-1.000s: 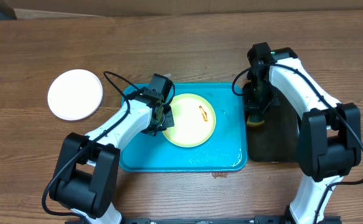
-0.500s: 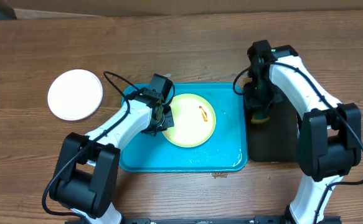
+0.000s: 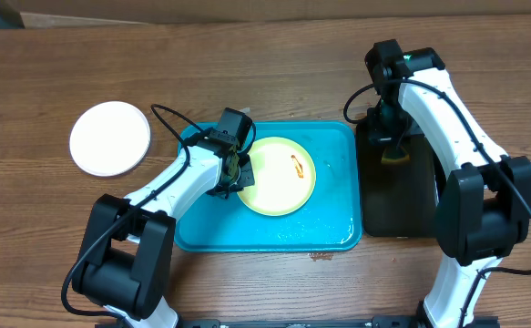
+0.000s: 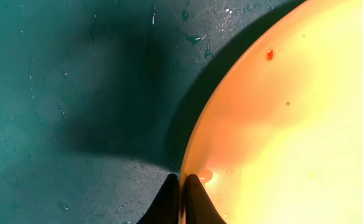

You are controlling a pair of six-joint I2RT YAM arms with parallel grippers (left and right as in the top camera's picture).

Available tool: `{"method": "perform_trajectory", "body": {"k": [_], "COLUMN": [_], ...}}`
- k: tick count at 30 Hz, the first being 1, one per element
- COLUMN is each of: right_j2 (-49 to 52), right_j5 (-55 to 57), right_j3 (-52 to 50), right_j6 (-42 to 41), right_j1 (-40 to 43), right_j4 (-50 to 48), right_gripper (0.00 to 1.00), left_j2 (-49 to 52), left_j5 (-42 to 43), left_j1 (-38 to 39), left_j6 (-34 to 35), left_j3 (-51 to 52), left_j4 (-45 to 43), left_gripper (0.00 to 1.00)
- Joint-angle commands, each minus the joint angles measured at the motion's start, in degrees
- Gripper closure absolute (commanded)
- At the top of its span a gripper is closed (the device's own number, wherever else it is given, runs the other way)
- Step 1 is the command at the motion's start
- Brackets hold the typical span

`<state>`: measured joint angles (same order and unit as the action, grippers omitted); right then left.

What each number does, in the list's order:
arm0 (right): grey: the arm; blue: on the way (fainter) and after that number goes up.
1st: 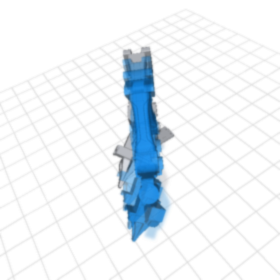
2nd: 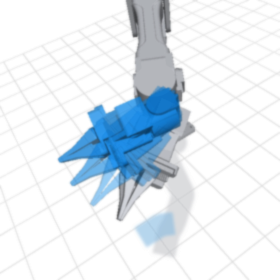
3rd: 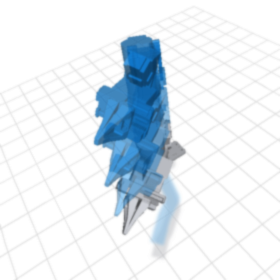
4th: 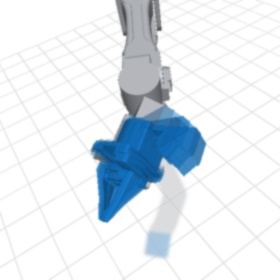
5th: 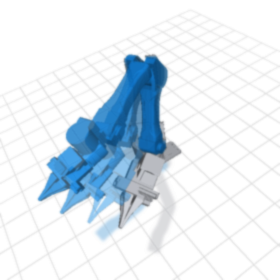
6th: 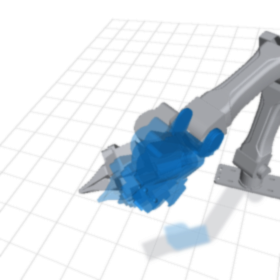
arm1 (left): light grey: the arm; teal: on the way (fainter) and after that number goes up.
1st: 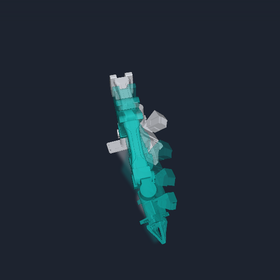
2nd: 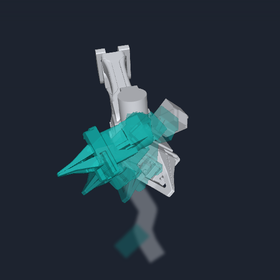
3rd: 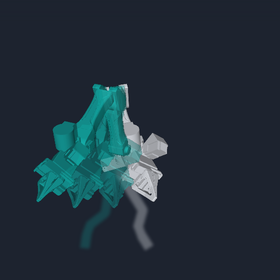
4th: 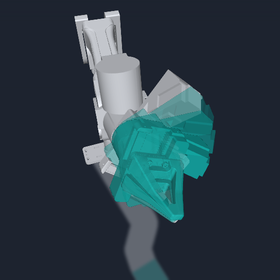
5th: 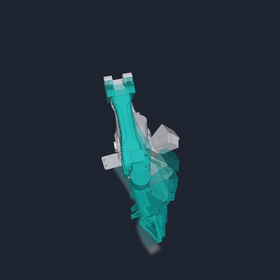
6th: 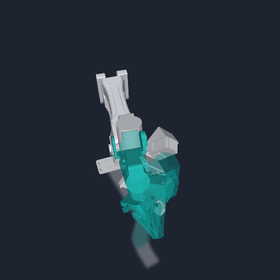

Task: Clean dirty plates on tray and stack at the side
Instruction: 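Lift the sponge and carry it left over the yellow plate, then rub the sponge across the yellow plate's surface with the right gripper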

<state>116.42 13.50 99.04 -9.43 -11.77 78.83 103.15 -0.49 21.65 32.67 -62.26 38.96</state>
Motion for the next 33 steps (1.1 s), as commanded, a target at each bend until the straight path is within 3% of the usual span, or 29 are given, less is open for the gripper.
{"method": "perform_trajectory", "body": {"k": [1, 8, 12, 17, 27, 33], "right_j2": [-0.7, -0.7, -0.7, -0.7, -0.4, 0.2], "right_j5": [-5.0, -20.5, -22.4, -18.2, 7.4, 7.4], "right_j3": [1.2, 1.2, 1.2, 1.0, -3.9, -6.3], "right_j6": [-0.4, 0.7, 0.5, 0.4, -7.4, -7.4], "right_j1": [-0.2, -3.8, -8.7, -16.0, -27.1, -27.1], "right_j4": [-0.4, -4.0, -6.1, -9.7, -18.1, -21.0], "right_gripper": [0.96, 0.96, 0.96, 0.96, 0.96, 0.96], "left_j2": [0.7, 0.7, 0.7, 0.7, 0.7, 0.7], "left_j5": [-0.1, 0.1, 0.1, 0.1, 0.1, 0.1], "left_j1": [-0.3, -0.3, -0.3, -0.3, -0.3, -0.3], "left_j6": [-1.0, -0.9, -0.9, -1.0, -1.4, -1.4], "left_j3": [0.5, 0.5, 0.5, 0.5, 0.5, 0.5], "left_j4": [-0.1, -0.2, -0.2, -0.1, 0.0, 0.0], "left_gripper": [0.96, 0.96, 0.96, 0.96, 0.96, 0.96]}}
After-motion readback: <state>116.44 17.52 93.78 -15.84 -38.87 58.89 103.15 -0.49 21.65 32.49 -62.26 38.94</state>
